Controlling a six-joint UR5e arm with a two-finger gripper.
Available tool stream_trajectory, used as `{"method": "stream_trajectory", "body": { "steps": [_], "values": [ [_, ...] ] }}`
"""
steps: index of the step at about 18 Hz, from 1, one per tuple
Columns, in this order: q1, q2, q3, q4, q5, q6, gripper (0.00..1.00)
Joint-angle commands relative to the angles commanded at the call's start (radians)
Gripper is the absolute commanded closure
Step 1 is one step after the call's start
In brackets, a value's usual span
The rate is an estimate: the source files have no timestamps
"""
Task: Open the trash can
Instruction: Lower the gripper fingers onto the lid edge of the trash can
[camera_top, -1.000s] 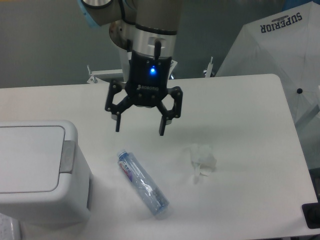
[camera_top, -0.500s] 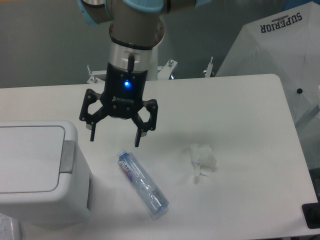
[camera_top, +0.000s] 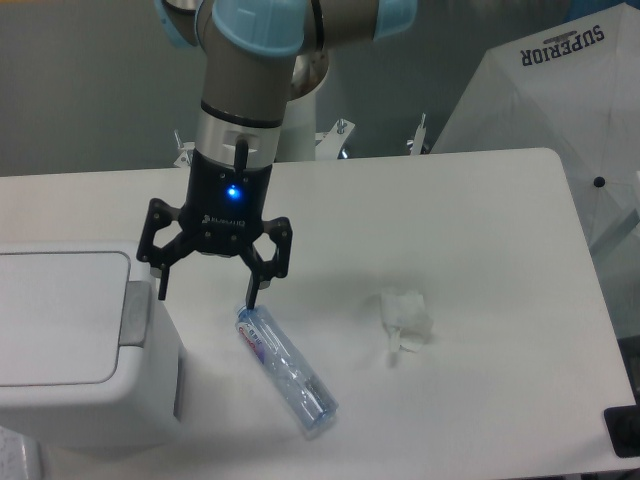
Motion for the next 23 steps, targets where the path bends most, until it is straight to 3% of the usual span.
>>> {"method": "stream_trajectory", "body": {
  "steps": [5,23],
  "values": [
    [-0.005,-0.014,-0.002,0.040,-0.002,-0.075,0.00],
    [-0.029,-0.037,-0.009,0.043,-0.005,-0.137,0.00]
  ]
}}
